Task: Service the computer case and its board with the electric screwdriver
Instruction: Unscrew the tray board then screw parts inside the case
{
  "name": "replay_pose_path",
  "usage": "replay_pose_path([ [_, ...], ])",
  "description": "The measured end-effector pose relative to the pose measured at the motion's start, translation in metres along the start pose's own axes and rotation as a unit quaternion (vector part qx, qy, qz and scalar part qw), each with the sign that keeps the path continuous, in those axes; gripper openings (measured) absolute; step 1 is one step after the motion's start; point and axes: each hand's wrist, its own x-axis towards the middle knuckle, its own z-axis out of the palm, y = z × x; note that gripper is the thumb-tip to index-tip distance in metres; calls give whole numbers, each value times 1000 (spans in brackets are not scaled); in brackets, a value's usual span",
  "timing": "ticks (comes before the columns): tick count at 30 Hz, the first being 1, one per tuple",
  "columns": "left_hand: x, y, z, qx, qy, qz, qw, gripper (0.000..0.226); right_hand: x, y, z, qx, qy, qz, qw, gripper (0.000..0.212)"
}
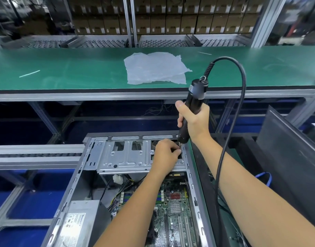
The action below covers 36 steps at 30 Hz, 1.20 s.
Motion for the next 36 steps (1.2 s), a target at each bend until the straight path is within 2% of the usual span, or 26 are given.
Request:
replay_pose_path([
  [3,-3,2,4,51,-5,49,997,20,7,-18,-8,31,25,-6,999,24],
  [7,-11,6,8,126,7,61,990,28,2,-37,-33,33,63,-10,997,21],
  [11,-14,32,14,99,34,47,993,20,-18,-53,-73,22,90,3,996,24],
  [13,-18,62,28,74,30,91,993,18,-30,-60,-97,19,108,18,994,26],
  [16,-32,109,61,51,-42,139,988,18,-51,-65,-134,16,129,37,991,31],
  [19,-41,124,96,58,-140,98,984,19,-70,-55,-164,-3,130,56,990,40],
  [23,-58,126,156,118,-234,53,964,18,-99,-22,-216,-19,125,103,987,45],
  [28,-77,108,218,230,-315,-4,921,22,-130,24,-254,-19,98,183,978,46],
  [32,-109,77,244,258,-347,-55,900,24,-155,55,-262,15,81,248,965,44],
  [36,-139,52,263,284,-406,-102,862,28,-172,75,-266,36,66,293,953,43],
])
